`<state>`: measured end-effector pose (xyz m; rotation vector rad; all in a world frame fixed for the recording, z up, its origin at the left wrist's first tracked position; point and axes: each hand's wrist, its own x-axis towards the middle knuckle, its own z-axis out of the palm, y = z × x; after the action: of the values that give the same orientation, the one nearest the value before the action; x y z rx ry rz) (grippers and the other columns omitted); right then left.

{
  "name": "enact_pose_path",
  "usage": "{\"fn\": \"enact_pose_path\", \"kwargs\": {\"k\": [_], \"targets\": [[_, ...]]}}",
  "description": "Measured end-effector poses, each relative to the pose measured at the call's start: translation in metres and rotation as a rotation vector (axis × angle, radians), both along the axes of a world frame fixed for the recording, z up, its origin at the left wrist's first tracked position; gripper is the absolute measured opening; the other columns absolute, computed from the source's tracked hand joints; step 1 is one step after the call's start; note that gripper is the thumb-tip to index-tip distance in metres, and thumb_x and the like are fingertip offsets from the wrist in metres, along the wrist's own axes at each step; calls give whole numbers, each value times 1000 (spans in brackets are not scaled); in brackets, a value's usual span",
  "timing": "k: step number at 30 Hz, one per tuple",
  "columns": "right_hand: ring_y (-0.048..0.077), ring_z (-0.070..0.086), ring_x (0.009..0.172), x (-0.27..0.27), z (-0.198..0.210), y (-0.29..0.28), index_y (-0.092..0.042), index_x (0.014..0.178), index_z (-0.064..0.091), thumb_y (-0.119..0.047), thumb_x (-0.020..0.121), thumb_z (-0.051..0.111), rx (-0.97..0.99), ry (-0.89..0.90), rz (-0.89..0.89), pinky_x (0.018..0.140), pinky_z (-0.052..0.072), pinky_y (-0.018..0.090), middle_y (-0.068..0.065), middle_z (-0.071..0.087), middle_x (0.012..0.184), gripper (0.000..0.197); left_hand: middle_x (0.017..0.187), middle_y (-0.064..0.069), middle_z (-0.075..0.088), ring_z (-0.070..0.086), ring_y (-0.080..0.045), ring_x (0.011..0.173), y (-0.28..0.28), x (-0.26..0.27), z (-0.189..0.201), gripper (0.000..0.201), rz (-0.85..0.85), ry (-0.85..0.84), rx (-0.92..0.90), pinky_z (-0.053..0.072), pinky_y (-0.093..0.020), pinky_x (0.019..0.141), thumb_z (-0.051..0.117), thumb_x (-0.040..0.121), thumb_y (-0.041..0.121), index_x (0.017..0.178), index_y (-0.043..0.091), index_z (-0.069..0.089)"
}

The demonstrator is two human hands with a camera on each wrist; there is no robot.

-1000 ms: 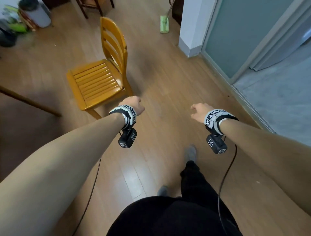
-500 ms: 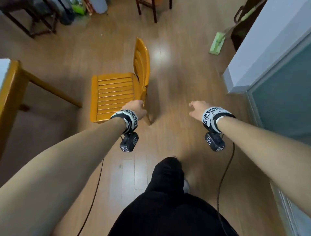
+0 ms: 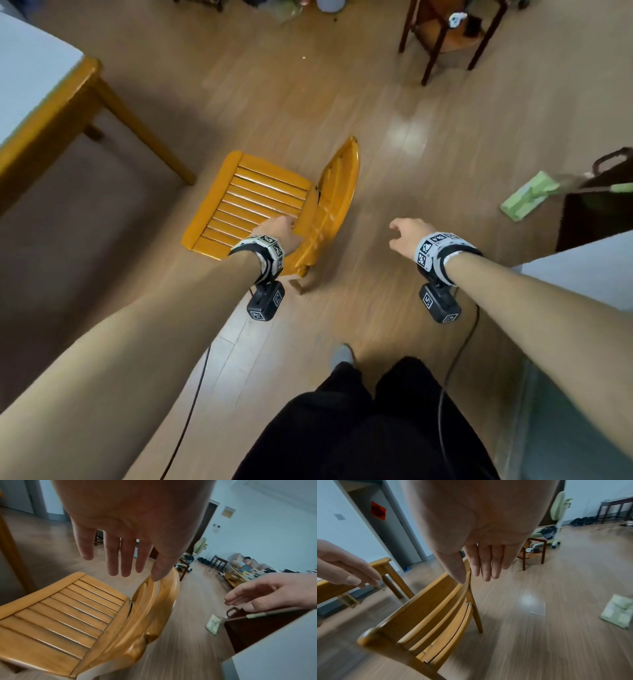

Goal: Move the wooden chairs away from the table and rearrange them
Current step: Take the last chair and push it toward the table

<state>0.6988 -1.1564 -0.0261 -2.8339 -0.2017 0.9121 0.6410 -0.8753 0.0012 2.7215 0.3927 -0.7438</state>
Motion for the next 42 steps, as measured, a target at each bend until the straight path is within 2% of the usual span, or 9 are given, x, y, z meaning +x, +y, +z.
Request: {"fn": "enact_pose_path", "kwargs": {"k": [4, 11, 18, 23, 27, 30, 32, 39, 42], "targets": [[30, 59, 121, 77, -1, 20, -23, 145, 49, -26, 92, 58, 1, -26, 181, 97, 49, 37, 5, 58, 139, 54, 131, -10, 59, 59, -28, 114, 12, 28, -10, 50, 130, 43, 34, 51, -34, 79, 56, 95, 30, 142, 15, 49], [34, 56, 121, 195, -26, 66, -12, 136, 49, -18, 92, 56, 50, -125, 635, 95, 50, 46, 9, 52, 142, 45, 133, -10, 59, 60, -29, 115, 3, 45, -38, 48, 499, 113, 45, 53, -38, 87, 58, 94, 31, 139, 16, 52], [33, 57, 114, 245, -51, 90, -13, 127, 54, -13, 83, 60, 59, -57, 1058, 90, 52, 44, 10, 56, 130, 44, 137, -7, 57, 59, -29, 116, -70, 31, -58, 56, 864, 143, -40, 53, -40, 91, 62, 87, 29, 142, 24, 50], [33, 49, 129, 251, -68, 96, -17, 146, 45, -24, 86, 65, -16, -50, 1208, 104, 43, 41, 6, 53, 143, 63, 120, -3, 63, 59, -27, 108, -106, 17, -82, 46, 873, 142, 6, 48, -37, 83, 61, 81, 23, 127, 24, 59], [33, 57, 116, 257, -77, 107, -25, 128, 59, -22, 85, 63, -40, -70, 1309, 93, 51, 42, 3, 63, 127, 44, 118, 2, 62, 51, -24, 119, -113, 19, -114, 25, 916, 95, 66, 25, -56, 109, 61, 81, 27, 105, 25, 63], [31, 61, 104, 258, -81, 112, -29, 112, 65, -17, 84, 60, -59, -102, 1378, 83, 54, 37, -2, 67, 114, 31, 108, 5, 63, 54, -23, 115, -110, 29, -125, 16, 940, 104, 53, 12, -61, 113, 60, 85, 31, 100, 28, 65], [30, 62, 104, 257, -82, 115, -30, 112, 66, -19, 85, 61, -91, -119, 1399, 81, 54, 38, -1, 68, 112, 29, 100, 8, 63, 56, -21, 109, -107, 31, -123, 9, 938, 89, 26, 15, -58, 112, 62, 88, 33, 96, 29, 65], [28, 62, 106, 262, -65, 126, -35, 119, 63, -25, 93, 59, -108, -157, 1455, 81, 51, 36, 0, 68, 113, 28, 106, 6, 67, 58, -21, 111, -91, 36, -95, 21, 843, 129, 30, 30, -41, 111, 66, 90, 38, 109, 28, 66], [27, 62, 110, 270, -49, 142, -40, 125, 62, -26, 93, 60, -74, -177, 1438, 82, 50, 36, -1, 68, 117, 36, 105, 2, 67, 61, -25, 105, -72, 47, -78, 27, 826, 155, -1, 43, -40, 98, 68, 88, 38, 113, 28, 66]]}}
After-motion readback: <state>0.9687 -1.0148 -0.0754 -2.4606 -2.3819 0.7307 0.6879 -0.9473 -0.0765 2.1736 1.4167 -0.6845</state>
